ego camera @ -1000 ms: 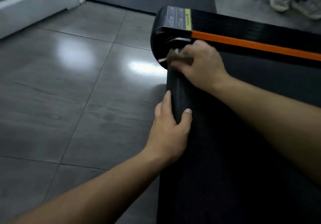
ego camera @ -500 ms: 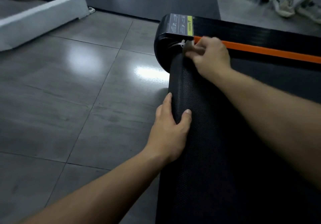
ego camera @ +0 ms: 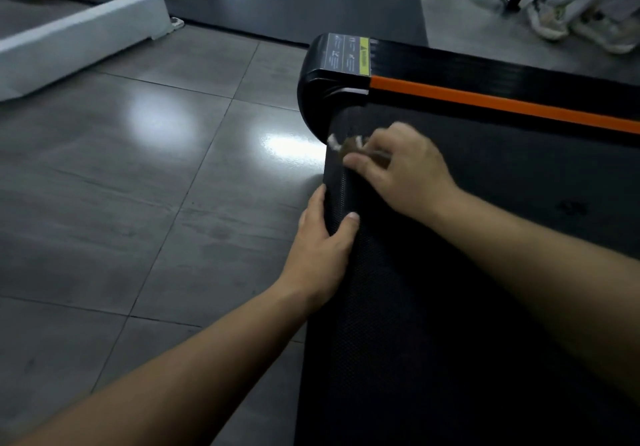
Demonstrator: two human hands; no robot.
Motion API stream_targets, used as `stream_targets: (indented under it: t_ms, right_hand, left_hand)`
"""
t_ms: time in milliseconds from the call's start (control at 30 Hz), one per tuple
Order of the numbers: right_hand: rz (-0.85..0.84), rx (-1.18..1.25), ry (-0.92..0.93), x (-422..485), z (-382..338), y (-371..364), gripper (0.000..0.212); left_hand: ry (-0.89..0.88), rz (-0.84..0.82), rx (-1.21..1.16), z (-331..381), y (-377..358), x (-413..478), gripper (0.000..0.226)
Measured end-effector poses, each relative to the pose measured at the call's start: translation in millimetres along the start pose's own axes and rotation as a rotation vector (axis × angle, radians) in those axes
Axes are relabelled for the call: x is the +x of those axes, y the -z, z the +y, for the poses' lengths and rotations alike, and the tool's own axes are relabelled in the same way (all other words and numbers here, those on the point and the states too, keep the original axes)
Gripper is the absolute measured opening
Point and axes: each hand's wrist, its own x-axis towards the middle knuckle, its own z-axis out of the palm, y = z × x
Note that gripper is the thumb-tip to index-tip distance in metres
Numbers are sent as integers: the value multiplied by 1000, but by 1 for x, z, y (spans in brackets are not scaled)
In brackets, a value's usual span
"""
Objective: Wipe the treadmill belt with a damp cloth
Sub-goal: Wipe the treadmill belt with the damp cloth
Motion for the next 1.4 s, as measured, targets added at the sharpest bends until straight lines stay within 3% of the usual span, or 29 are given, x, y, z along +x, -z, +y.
stream_targets:
  t_ms: [67,133,233,333,433,600,667,767,833,967,1033,1133,1200,1400]
  right_hand:
    - [-1,-26,49,3,7,4,31]
    - [38,-79,-59,26,22,4,29]
    - [113,-116,-218,36,19,-3,32]
    - [36,21,-1,-14,-13,-6,25]
    - [-80,88,153,-34,-13,3,29]
    - [88,25,-182,21,15,0,26]
    - [62,43,-111,-2,-1,-4,25]
    - [-115,158,108,-52,-22,5,21]
    - [-111,106,154,-40,-15,9,20]
    - [66,34,-135,5,0,-2,25]
    - [44,39,-41,-17,-16,-7,23]
    - [-149,170,195,-58,-36,2,23]
    - [-171,88,253,-34,-32,5,25]
    - [-5,-63,-73,88,-14,-21,22]
  left_hand:
    - [33,-12,-31,-5,0,-6,91]
    - [62,-44,-39,-9,2,-20,93]
    - [50,-93,-13,-17,4,-39,76]
    - [21,-97,42,-21,4,-43,72]
    - [4,-42,5,-20,1,-43,89]
    - [16,-42,-95,-22,1,-47,95]
    - [16,-42,-119,-21,3,-48,98]
    - [19,-38,-149,-26,3,-46,98]
    - [29,-46,-153,-31,3,-45,94]
    - [41,-40,-171,-31,3,-47,92]
    - [38,-29,-174,-31,3,-48,86]
    - [76,-8,-198,-29,2,-48,76]
    - [80,-10,-184,-28,1,-48,76]
    - [69,-31,-193,-33,3,-49,57]
